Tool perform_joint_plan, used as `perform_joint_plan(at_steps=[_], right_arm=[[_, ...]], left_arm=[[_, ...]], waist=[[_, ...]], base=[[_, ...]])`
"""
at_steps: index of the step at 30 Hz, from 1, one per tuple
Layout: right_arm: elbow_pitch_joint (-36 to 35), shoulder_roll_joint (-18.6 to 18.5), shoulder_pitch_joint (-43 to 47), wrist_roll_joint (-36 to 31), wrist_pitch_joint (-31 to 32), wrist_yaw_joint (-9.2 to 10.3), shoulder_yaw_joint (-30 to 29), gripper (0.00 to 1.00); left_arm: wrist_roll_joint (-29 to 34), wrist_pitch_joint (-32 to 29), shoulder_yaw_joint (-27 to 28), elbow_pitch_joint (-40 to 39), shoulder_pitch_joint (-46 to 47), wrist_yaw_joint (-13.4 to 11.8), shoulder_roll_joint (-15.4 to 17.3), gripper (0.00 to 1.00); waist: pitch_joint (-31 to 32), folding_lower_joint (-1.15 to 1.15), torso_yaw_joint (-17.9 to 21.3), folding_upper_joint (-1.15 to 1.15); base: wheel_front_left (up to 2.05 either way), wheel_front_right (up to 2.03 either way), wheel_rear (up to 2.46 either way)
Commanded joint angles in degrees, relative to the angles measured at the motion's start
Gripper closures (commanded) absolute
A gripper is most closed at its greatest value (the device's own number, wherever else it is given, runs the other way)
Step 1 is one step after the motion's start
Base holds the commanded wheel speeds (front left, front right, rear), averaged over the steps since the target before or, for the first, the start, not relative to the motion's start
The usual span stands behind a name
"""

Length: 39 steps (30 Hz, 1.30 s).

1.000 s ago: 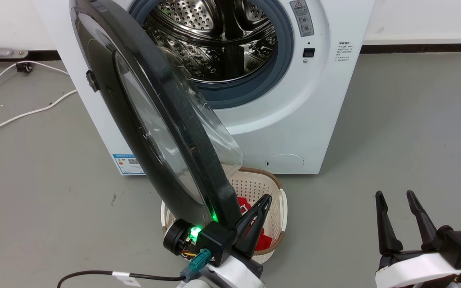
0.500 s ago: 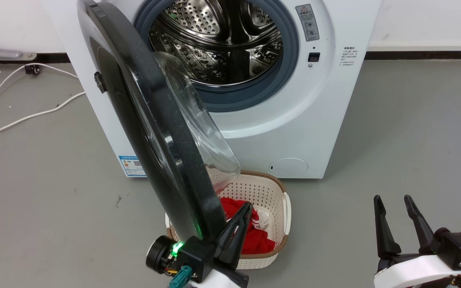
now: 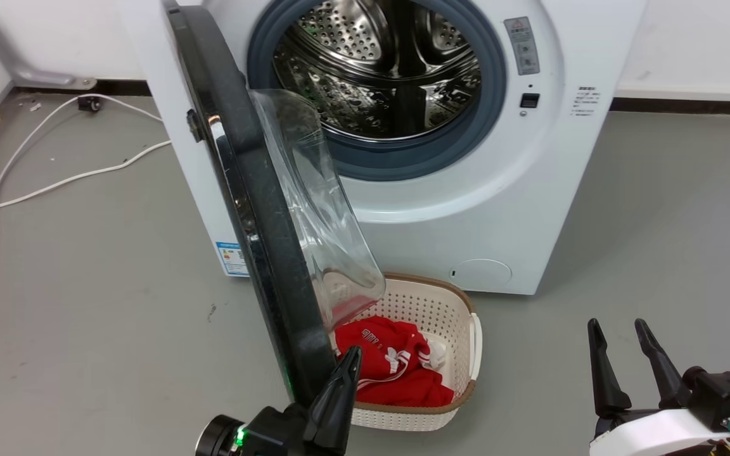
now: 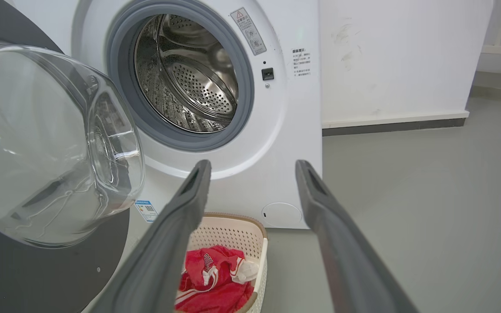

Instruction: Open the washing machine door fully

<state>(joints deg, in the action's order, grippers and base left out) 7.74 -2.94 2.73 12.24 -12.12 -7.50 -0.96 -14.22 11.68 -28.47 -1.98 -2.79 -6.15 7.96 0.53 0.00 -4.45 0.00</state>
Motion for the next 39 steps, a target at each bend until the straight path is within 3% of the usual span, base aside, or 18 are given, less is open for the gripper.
perform_joint_plan(at_steps=[1, 13, 24, 34, 39], right_arm=[[0.11, 0.13, 0.51, 0.35, -0.13, 0.02, 0.03, 0.0], [0.52, 0.13, 0.94, 0.55, 0.35, 0.02, -0.42, 0.0], [0.58, 0.12, 0.27, 0.72, 0.65, 0.02, -0.42, 0.0], [-0.33, 0.11, -1.1, 0.07, 1.27, 0.02, -0.03, 0.0], [-0.51, 0.11, -1.76, 0.04, 1.42, 0.02, 0.32, 0.0]], left_arm=[[-0.11, -0.16, 1.06, -0.27, -0.61, -0.73, 0.7, 1.0], [0.07, -1.76, 3.69, -5.68, -6.09, -5.05, 3.47, 1.0], [-1.27, -1.04, 12.24, -6.69, -8.63, -9.81, 7.78, 1.0], [-5.4, 0.97, 22.6, -2.95, -4.93, -11.49, 11.66, 1.0], [-7.85, 2.46, 27.25, 2.22, -1.14, -10.28, 13.14, 1.0]], waist=[[0.0, 0.0, -0.59, 0.0], [0.09, 0.0, -5.95, 0.0], [0.0, 0.0, -9.9, 0.0], [-2.39, 0.0, -9.43, 0.0], [-3.63, 0.0, -8.35, 0.0]], base=[[0.0, 0.0, 0.0], [0.0, 0.0, 0.0], [0.0, 0.0, 0.0], [0.0, 0.0, 0.0], [0.0, 0.0, 0.0]])
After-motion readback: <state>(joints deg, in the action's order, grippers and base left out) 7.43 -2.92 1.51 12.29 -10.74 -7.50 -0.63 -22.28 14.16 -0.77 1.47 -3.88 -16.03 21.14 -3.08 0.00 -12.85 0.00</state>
